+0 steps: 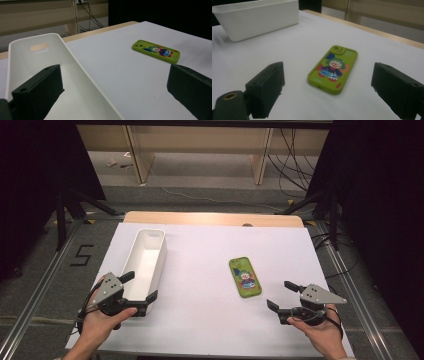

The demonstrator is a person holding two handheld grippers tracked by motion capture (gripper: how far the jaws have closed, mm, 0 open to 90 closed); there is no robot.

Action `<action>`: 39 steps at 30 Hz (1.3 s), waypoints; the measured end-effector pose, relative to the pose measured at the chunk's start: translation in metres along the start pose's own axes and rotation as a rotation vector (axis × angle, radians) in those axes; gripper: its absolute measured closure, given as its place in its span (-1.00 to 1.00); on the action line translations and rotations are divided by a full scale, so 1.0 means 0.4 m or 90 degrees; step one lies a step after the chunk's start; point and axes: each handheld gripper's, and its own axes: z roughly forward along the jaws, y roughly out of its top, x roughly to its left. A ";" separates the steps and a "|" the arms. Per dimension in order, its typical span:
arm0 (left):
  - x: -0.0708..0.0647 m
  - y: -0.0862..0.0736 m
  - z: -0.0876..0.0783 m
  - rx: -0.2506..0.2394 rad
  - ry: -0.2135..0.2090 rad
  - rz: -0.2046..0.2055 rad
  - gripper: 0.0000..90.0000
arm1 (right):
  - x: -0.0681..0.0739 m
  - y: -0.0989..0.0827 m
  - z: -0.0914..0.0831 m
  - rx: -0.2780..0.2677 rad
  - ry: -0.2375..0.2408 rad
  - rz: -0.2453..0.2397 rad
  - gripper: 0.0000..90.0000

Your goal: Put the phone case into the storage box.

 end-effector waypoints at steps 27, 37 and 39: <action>0.005 -0.002 -0.012 -0.009 0.014 -0.005 -1.00 | 0.010 0.040 0.063 0.097 -0.007 -0.010 1.00; 0.005 -0.003 -0.011 -0.008 0.013 -0.007 -1.00 | -0.015 0.064 0.131 0.131 -0.028 0.018 1.00; 0.005 -0.003 -0.011 -0.008 0.012 -0.007 -1.00 | -0.021 0.070 0.145 0.128 -0.032 0.024 1.00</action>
